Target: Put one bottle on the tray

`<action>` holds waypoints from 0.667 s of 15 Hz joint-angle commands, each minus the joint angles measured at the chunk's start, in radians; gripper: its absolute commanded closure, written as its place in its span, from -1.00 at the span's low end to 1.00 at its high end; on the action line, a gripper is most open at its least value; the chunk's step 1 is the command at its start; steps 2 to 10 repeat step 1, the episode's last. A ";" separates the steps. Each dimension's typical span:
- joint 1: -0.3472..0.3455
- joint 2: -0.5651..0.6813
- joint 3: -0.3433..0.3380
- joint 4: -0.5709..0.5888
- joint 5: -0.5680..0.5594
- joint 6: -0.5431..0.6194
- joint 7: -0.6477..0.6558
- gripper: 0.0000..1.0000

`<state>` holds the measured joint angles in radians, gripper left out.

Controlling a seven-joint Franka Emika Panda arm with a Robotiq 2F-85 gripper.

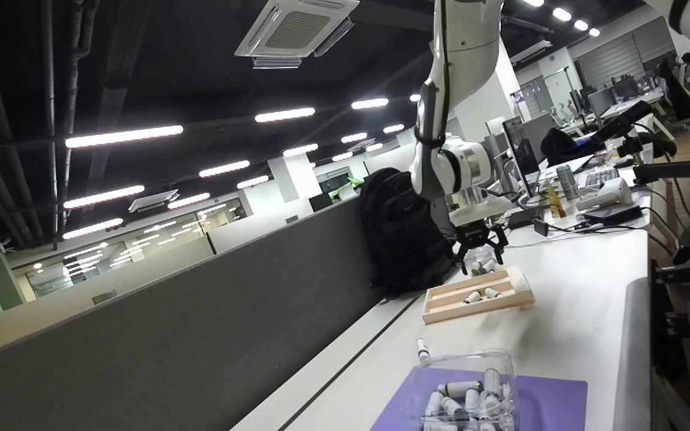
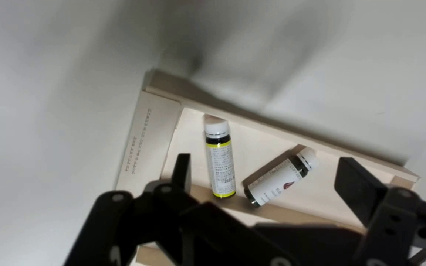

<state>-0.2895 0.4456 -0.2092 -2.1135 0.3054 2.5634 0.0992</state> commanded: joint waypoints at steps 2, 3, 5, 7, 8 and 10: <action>0.041 -0.073 -0.031 -0.056 -0.069 0.008 0.066 -1.00; 0.041 -0.073 -0.031 -0.056 -0.069 0.008 0.066 -1.00; 0.041 -0.073 -0.031 -0.056 -0.069 0.008 0.066 -1.00; 0.041 -0.073 -0.031 -0.056 -0.069 0.008 0.066 -1.00; 0.041 -0.073 -0.031 -0.056 -0.069 0.008 0.066 -1.00; 0.041 -0.073 -0.031 -0.056 -0.069 0.008 0.066 -1.00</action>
